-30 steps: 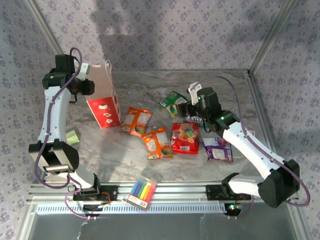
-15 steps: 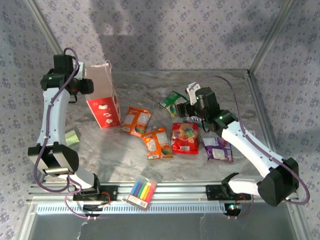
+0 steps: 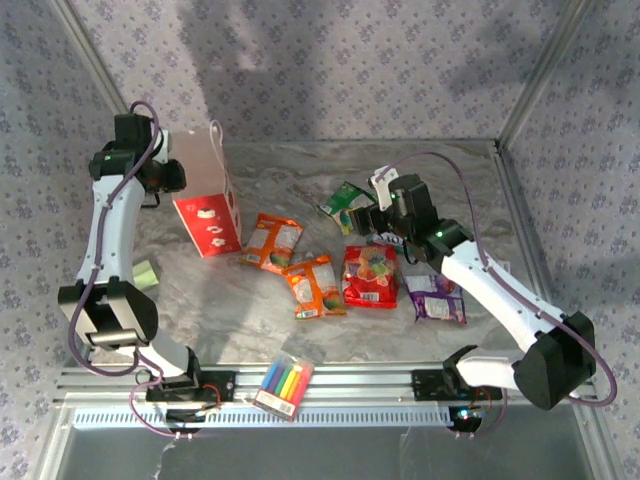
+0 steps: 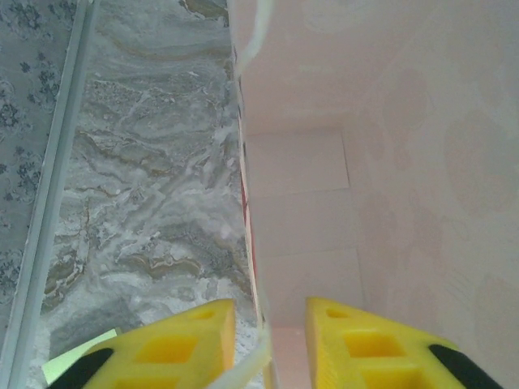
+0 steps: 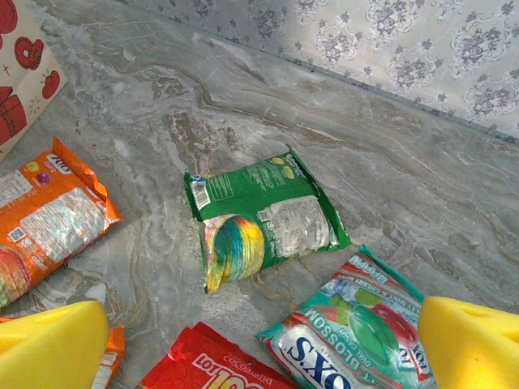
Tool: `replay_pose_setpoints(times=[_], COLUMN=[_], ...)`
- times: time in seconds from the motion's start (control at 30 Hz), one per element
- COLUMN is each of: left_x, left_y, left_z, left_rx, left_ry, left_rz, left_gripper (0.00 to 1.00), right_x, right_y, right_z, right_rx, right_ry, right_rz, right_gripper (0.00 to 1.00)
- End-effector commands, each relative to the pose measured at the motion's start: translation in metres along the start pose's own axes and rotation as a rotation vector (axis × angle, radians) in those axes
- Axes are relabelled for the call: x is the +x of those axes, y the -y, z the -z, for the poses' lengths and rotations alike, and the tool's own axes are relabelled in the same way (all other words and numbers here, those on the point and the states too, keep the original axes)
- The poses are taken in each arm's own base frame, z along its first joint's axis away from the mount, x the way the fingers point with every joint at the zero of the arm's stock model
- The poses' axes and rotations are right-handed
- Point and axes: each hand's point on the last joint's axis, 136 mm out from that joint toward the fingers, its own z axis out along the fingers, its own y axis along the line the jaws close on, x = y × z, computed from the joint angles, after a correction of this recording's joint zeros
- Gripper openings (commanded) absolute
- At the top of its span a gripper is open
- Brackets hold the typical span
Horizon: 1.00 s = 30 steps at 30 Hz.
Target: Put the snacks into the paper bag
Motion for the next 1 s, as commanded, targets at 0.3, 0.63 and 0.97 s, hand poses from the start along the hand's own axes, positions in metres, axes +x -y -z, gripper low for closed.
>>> replay_pose_setpoints(times=[0.3,0.63,0.97], left_x=[-0.016,-0.032,-0.014], left_y=[0.001,0.01,0.012], left_z=[-0.013,-0.022,-0.03], left_rx=[0.01,0.101,0.126], left_ry=[-0.003,0.011,-0.019], left_rz=[-0.164,-0.169,-0.114], left_gripper=[0.08,0.07,0.11], right_x=[-0.011,-0.008,-0.01], right_y=[0.004,0.003,-0.004], right_z=[0.004,0.0,-0.004], right_rx=[0.021,0.023,-0.007], right_ry=[0.015,0.0,-0.007], right_rz=[0.004,-0.005,-0.009], right_gripper=[1.0,1.0,1.0])
